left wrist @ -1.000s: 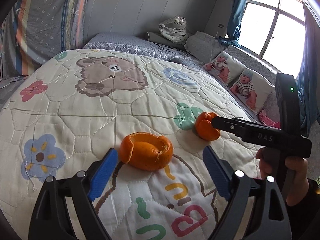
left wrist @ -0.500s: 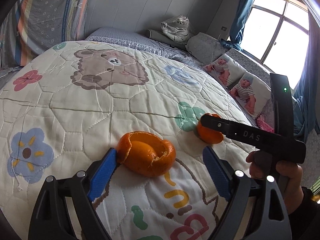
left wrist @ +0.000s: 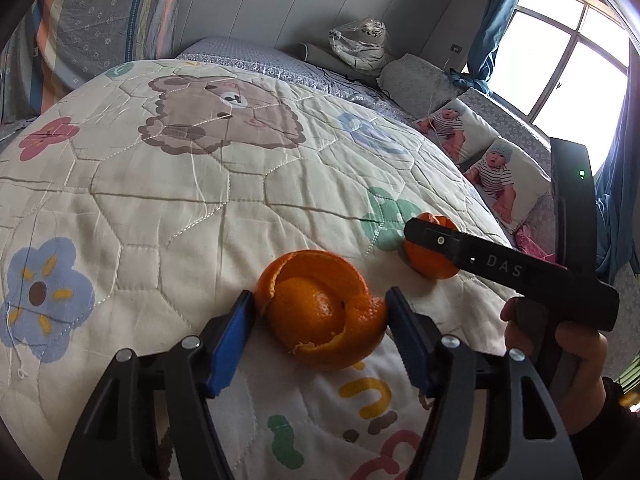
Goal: Collect trash
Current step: 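Grasp the large orange peel with the right tool while the left tool grasps the small peel, then carry both orange peels over the yellow-rimmed bin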
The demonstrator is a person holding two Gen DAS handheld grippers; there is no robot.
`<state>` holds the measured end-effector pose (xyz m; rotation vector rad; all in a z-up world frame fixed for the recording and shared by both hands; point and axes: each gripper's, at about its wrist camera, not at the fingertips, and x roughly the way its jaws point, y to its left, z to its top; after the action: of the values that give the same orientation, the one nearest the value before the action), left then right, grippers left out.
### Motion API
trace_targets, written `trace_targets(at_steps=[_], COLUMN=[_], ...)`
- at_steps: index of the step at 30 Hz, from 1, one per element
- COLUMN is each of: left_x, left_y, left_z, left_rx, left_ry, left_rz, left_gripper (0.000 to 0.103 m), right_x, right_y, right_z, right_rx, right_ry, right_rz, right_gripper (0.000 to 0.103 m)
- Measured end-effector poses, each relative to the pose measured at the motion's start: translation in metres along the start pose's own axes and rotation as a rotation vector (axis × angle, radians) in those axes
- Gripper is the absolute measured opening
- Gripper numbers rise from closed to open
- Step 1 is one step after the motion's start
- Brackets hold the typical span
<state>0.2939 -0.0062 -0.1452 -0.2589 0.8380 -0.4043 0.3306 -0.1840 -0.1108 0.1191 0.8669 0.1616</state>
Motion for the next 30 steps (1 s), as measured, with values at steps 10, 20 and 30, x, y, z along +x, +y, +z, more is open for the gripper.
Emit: trace_targets(at_steps=[10, 20, 30], left_x=[0.0, -0.008, -0.035], left_y=[-0.001, -0.002, -0.016], left_z=[0.0, 0.001, 0.008], left_rx=[0.009, 0.009, 0.074], left_ry=[-0.01, -0.018, -0.075], left_rz=[-0.001, -0.044, -0.025], left_gripper=[0.046, 0.043, 0.042], right_x=[-0.001, -0.012, -0.039], right_y=[0.003, -0.001, -0.018], right_z=[-0.001, 0.001, 0.008], right_rx=[-0.012, -0.002, 0.047], right_ry=[-0.005, -0.029, -0.074], right_rz=[0.002, 0.014, 0.025], right_gripper=[0.046, 0.036, 0.036])
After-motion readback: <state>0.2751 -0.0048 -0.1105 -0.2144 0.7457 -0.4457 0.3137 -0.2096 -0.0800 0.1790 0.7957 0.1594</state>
